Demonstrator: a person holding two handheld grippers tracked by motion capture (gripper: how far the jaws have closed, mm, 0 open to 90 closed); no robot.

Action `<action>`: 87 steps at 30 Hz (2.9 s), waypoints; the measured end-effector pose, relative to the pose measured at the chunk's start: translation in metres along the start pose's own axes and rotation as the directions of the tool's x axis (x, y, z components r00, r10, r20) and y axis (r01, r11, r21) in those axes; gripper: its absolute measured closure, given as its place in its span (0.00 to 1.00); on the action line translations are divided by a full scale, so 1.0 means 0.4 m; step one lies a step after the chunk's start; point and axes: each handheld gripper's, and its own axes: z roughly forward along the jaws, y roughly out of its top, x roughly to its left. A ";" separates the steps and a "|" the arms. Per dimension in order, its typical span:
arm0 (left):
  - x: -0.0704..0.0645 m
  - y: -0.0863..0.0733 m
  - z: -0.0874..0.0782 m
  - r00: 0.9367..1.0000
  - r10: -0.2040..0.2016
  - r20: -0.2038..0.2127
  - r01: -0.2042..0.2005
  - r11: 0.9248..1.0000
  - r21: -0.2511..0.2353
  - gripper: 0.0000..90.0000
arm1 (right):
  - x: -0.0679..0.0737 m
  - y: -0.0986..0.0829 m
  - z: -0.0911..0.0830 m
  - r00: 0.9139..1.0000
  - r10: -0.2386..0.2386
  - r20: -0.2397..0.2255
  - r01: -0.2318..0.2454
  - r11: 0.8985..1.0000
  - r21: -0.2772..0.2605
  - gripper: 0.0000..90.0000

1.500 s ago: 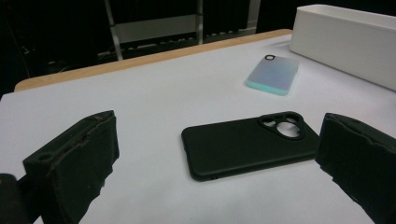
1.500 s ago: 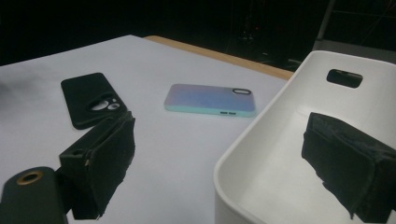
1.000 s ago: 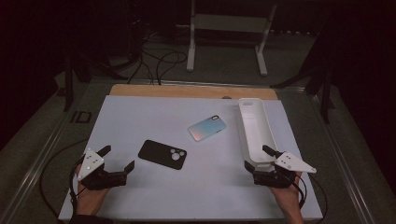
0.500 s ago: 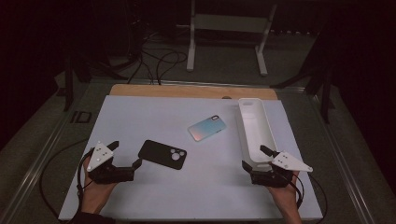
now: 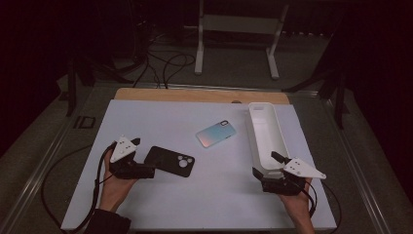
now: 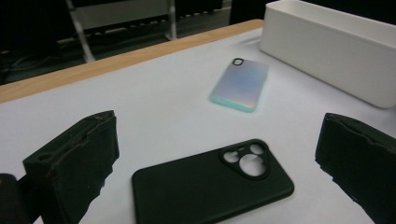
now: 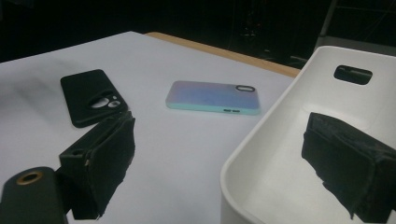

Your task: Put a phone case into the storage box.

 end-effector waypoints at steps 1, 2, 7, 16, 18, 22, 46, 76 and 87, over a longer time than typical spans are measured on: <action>-0.003 0.004 0.008 1.000 0.006 0.003 -0.006 1.000 0.004 0.00 | 0.000 0.000 0.000 1.000 -0.001 0.000 0.001 1.000 0.000 0.11; -0.004 0.007 0.014 1.000 0.010 0.007 -0.010 1.000 0.006 0.00 | 0.000 0.000 0.001 1.000 -0.002 0.000 0.002 1.000 0.002 0.11; -0.015 0.029 0.046 0.999 0.027 0.022 -0.028 0.999 0.027 0.00 | 0.000 -0.001 0.001 1.000 0.000 0.000 0.000 1.000 0.001 0.11; -0.035 0.075 0.112 0.997 0.063 0.050 -0.065 0.996 0.053 0.00 | -0.002 -0.001 0.000 1.000 0.001 0.001 -0.001 1.000 -0.003 0.11; -0.038 0.080 0.121 0.996 0.069 0.052 -0.072 0.996 0.056 0.00 | -0.002 -0.001 0.000 1.000 0.002 0.002 -0.002 1.000 -0.003 0.11; -0.046 0.093 0.155 0.995 0.073 0.068 -0.077 0.995 0.070 0.00 | -0.003 -0.001 -0.001 1.000 0.001 0.005 -0.001 1.000 -0.001 0.11; -0.046 0.142 0.331 0.987 0.079 0.143 -0.100 0.985 0.142 0.00 | -0.005 -0.001 -0.001 1.000 0.009 0.000 -0.009 1.000 -0.002 0.11; -0.047 0.129 0.525 0.982 0.064 0.177 -0.113 0.952 0.284 0.00 | -0.008 -0.003 0.001 1.000 0.013 -0.009 -0.013 1.000 0.001 0.11; -0.053 0.121 0.576 0.983 0.062 0.171 -0.116 0.939 0.325 0.00 | -0.008 -0.005 0.002 1.000 0.019 -0.013 -0.019 1.000 0.001 0.11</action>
